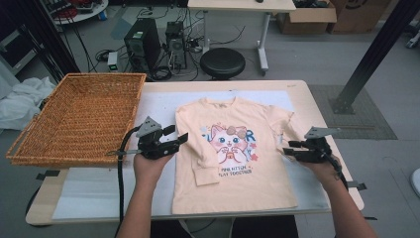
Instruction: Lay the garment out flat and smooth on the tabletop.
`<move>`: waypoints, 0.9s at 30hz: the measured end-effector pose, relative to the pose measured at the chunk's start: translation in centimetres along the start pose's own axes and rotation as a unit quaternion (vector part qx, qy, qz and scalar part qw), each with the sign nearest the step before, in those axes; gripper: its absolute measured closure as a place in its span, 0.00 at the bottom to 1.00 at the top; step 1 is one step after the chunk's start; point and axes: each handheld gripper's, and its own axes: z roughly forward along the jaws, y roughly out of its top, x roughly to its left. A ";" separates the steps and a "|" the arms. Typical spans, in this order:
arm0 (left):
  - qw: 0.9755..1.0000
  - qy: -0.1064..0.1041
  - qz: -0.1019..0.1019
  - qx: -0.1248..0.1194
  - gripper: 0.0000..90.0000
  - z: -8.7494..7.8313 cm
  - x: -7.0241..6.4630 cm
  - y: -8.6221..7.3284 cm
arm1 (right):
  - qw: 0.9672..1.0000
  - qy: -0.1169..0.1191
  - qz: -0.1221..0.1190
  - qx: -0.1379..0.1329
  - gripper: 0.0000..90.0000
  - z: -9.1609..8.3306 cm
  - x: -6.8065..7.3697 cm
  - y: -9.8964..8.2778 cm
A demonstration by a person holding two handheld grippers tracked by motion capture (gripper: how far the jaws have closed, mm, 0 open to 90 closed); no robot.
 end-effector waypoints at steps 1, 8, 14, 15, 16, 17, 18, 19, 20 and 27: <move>1.000 0.001 0.001 0.001 0.42 -0.1 0.0 0.0 | 1.000 -0.001 0.000 0.010 0.72 0.5 0.1 -0.2; 1.000 -0.003 -0.001 0.004 0.43 0.2 -0.2 -0.7 | 0.999 0.027 -0.005 -0.031 0.98 -0.5 0.6 -1.9; 1.000 -0.007 -0.009 -0.007 0.43 0.4 -0.3 -0.6 | 0.996 0.074 -0.032 -0.043 0.89 -3.5 3.0 -4.4; 1.000 -0.007 -0.010 -0.008 0.43 0.4 -0.3 -0.5 | 0.996 0.072 -0.032 -0.039 0.88 -3.9 3.1 -4.8; 1.000 -0.008 -0.012 -0.008 0.43 0.4 -0.3 -0.5 | 0.996 0.073 -0.033 -0.037 0.86 -4.4 3.1 -5.0; 1.000 -0.008 -0.011 -0.008 0.43 0.3 -0.4 -0.5 | 0.996 0.071 -0.035 -0.040 0.83 -4.9 3.1 -5.2; 1.000 -0.008 -0.010 -0.008 0.43 0.4 -0.5 -0.5 | 0.996 0.067 -0.031 -0.044 0.83 -5.4 3.0 -5.2; 1.000 -0.009 -0.010 -0.007 0.43 0.3 -0.6 -0.5 | 0.997 0.059 -0.028 -0.047 0.81 -5.9 2.9 -5.2; 1.000 -0.008 -0.008 -0.007 0.43 0.3 -0.6 -0.5 | 0.997 0.049 -0.022 -0.052 0.78 -6.4 2.8 -5.2; 1.000 -0.008 -0.008 -0.006 0.43 0.3 -0.9 -0.6 | 0.998 0.019 -0.045 -0.039 0.59 -3.7 4.7 -3.0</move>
